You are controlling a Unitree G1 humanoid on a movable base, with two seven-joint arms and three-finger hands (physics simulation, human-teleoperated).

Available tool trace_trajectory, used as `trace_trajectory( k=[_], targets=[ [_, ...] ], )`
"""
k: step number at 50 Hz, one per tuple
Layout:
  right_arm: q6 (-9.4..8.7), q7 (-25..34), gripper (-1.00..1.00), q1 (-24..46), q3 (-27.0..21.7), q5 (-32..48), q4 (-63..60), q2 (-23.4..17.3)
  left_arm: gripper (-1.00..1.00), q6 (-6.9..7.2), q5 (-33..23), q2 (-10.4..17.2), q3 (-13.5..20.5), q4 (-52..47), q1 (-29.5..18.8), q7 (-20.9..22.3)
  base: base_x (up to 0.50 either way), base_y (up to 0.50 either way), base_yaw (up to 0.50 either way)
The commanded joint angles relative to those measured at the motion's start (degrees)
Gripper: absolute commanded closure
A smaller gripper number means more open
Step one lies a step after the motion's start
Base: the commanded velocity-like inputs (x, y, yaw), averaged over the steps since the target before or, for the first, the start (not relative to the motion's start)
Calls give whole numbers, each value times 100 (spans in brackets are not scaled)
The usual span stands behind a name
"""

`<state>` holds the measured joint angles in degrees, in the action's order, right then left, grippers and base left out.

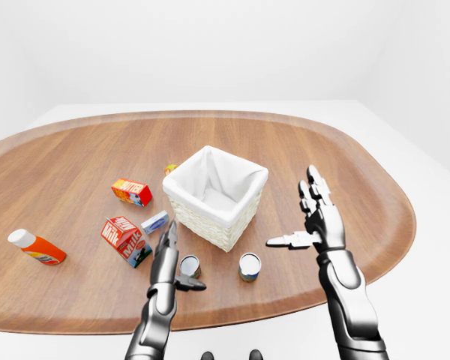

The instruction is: Pick up the tomato sauce, and put it in the basket.

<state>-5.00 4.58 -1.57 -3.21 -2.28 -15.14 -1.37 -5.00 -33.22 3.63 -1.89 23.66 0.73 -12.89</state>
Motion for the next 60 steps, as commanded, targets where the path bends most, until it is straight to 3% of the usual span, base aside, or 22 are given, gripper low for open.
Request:
trace_trajectory(
  k=[1,60],
  targets=[
    [0,7,-100,-9,-2,-2,26,0,-100,0,18,11,12,118,-40,-25,0,0,0],
    [0,6,-100,-47,44,32,59,15,-100,0,71,60,48,621,-336,-106,0,0,0]
  ],
)
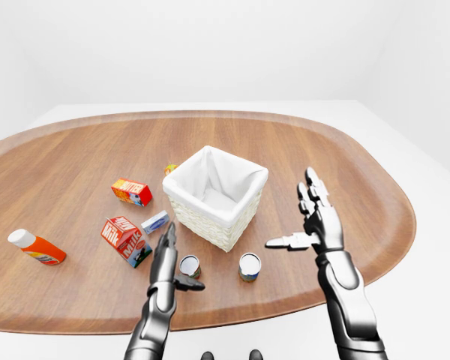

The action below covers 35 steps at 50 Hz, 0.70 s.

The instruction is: Pick up the tomato sauce, and put it in the basket.

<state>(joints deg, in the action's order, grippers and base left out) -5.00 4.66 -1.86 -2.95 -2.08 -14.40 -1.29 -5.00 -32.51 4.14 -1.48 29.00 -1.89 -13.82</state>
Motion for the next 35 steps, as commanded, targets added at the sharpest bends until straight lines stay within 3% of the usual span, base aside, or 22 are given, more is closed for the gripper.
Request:
trace_trajectory(
  k=[1,35],
  targets=[
    [0,-2,-100,-15,19,14,0,8,-100,0,-1,10,7,93,-77,-15,0,0,0],
    [0,-1,-100,-41,39,35,11,14,-100,0,-74,-12,-67,588,-287,-178,0,0,0]
  ],
)
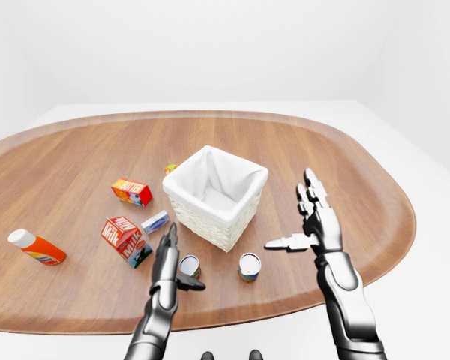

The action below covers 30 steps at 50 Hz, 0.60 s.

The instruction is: Pick up the tomato sauce, and put it in the basket.

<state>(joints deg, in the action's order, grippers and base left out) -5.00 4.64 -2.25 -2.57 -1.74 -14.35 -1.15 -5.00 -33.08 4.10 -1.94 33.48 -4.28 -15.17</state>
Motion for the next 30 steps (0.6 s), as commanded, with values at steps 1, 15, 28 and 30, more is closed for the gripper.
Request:
trace_trajectory(
  k=[1,15,28,30],
  targets=[
    [0,-2,-100,-9,4,2,-22,2,-100,0,-13,-6,-19,155,-56,-44,0,0,0],
    [0,0,-100,18,-3,5,16,-4,-100,0,37,10,1,372,-149,-68,0,0,0],
    [0,4,-100,6,-5,10,32,-4,-100,0,114,-9,18,7,-41,154,0,0,0],
    [0,3,-100,9,-4,9,39,-1,-100,0,113,-7,17,-25,-32,169,0,0,0]
  ],
)
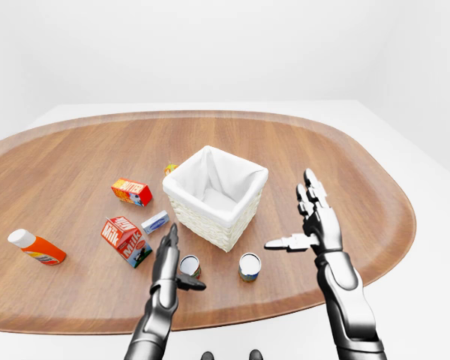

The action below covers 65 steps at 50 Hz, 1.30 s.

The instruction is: Pick up the tomato sauce, and put it in the basket.

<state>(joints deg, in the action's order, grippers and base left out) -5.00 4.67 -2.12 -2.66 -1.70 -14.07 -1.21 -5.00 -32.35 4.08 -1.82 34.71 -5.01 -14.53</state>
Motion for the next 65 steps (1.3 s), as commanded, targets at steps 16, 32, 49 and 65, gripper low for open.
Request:
trace_trajectory(
  k=[16,32,49,65],
  targets=[
    [0,-4,-100,-41,35,16,-7,12,-100,0,36,16,-3,382,-150,-90,0,0,0],
    [0,0,-100,-49,34,15,-49,10,-100,0,37,37,-1,717,-324,-188,0,0,0],
    [0,-4,-100,-43,42,25,0,16,-100,0,49,69,8,1182,-553,-329,0,0,0],
    [0,0,-100,-13,14,11,29,5,-100,0,32,67,-19,1227,-571,-321,0,0,0]
  ],
)
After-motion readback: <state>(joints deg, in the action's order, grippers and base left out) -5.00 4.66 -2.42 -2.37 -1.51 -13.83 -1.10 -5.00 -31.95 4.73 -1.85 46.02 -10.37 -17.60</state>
